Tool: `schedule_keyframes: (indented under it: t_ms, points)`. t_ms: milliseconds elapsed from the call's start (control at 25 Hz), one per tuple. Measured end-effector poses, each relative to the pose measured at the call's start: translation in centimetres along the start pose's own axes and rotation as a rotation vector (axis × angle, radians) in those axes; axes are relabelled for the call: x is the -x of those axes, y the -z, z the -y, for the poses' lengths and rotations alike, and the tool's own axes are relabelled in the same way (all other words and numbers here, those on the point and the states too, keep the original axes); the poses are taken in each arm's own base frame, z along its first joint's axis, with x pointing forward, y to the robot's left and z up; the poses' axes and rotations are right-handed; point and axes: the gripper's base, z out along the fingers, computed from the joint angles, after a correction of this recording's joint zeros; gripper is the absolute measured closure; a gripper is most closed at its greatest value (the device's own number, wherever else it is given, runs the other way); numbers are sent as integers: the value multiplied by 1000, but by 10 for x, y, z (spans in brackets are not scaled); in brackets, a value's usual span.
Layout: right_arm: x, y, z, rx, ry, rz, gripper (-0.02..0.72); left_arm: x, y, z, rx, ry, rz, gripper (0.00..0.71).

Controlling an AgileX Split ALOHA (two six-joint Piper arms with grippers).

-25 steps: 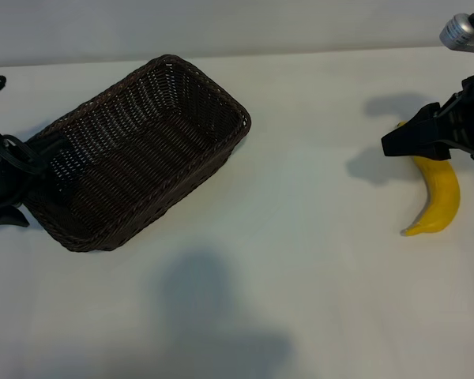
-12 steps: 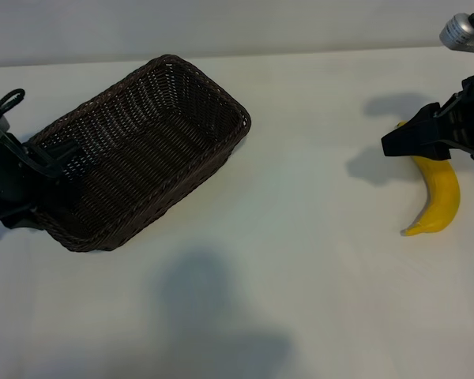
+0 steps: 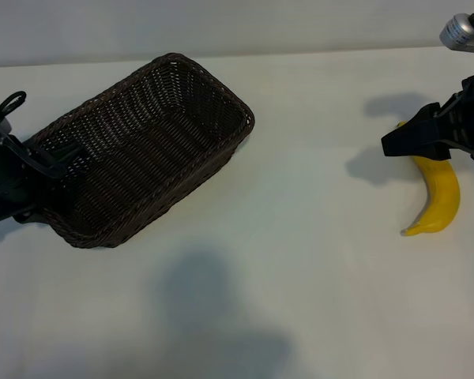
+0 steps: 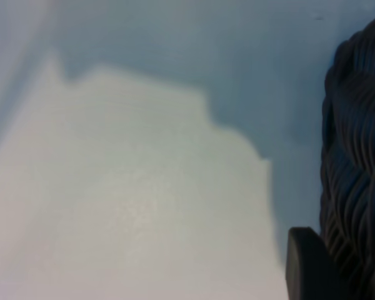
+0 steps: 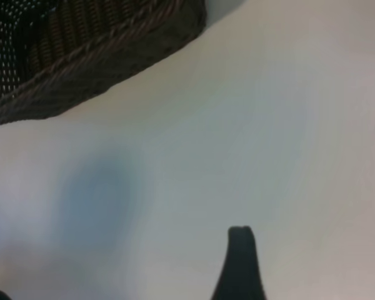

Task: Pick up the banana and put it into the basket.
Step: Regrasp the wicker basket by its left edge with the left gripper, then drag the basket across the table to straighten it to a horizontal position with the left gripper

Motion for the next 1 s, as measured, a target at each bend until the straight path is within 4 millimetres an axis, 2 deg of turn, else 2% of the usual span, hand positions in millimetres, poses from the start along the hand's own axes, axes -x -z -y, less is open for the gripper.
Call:
schedule_keyframes:
  t_ms: [320, 520, 680, 840, 1000]
  points:
    - [0, 0, 0, 0, 0, 0, 119, -1, 0, 1, -15, 0, -7, 493]
    - [0, 0, 0, 0, 0, 0, 119, -3, 0, 6, -69, -20, -34, 534]
    - [0, 0, 0, 0, 0, 0, 119, -3, 1, 9, -96, -50, -48, 537]
    - [0, 0, 0, 0, 0, 0, 119, 1, 8, 14, -104, -107, -53, 540]
    - [0, 0, 0, 0, 0, 0, 119, 11, 25, 25, -126, -187, -38, 553]
